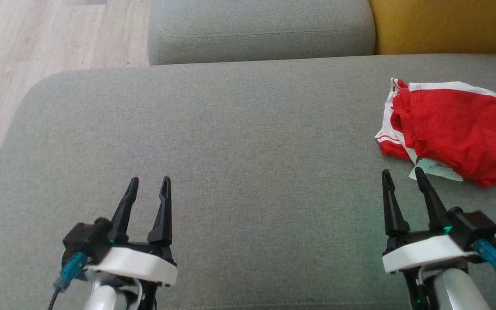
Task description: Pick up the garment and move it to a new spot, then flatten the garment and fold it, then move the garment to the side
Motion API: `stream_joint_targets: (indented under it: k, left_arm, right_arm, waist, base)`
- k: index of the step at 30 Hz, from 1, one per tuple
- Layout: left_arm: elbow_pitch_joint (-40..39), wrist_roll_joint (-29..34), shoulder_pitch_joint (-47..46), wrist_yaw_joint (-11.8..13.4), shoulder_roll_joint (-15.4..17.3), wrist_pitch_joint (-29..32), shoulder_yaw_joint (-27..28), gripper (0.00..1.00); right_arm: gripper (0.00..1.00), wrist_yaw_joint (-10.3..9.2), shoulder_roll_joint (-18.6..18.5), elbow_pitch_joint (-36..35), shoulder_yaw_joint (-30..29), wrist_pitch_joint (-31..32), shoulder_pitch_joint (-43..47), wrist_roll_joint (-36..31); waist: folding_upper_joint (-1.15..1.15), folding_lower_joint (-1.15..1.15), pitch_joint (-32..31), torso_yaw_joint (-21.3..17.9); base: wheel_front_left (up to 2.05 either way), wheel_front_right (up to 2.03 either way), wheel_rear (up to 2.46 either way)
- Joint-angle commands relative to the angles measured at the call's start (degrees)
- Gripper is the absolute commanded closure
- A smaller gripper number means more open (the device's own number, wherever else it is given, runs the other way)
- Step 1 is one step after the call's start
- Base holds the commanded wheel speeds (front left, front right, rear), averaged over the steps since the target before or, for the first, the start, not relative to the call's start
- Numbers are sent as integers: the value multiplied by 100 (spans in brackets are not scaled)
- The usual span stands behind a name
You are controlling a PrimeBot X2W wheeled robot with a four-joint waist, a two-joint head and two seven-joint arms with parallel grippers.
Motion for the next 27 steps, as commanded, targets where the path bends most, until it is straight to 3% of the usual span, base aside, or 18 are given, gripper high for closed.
stream_joint_targets:
  k: [1, 18, 19, 27]
  left_arm:
    - [-178, 13, -124, -21, 36, -45, 216, 0]
    - [-273, -126, -40, -5, 36, -45, 305, 0]
    - [-108, -117, 119, -9, 1, 0, 133, 100]
    - [238, -390, 212, -23, -1, 71, 163, 100]
  right_arm:
    - [0, 1, -9, -226, 162, -78, -172, 52]
    - [0, 1, -8, -476, 196, -78, -137, 68]
    - [100, 0, 1, -263, 41, 0, 4, 77]
    - [100, 0, -6, 41, 41, 58, 121, 359]
  waist:
    - [0, 0, 0, -10]
    - [0, 0, 23, -54]
    - [0, 0, 24, -55]
    - [0, 0, 27, -59]
  base:
    - [0, 0, 0]
    - [0, 0, 0]
    - [0, 0, 0]
    - [0, 0, 0]
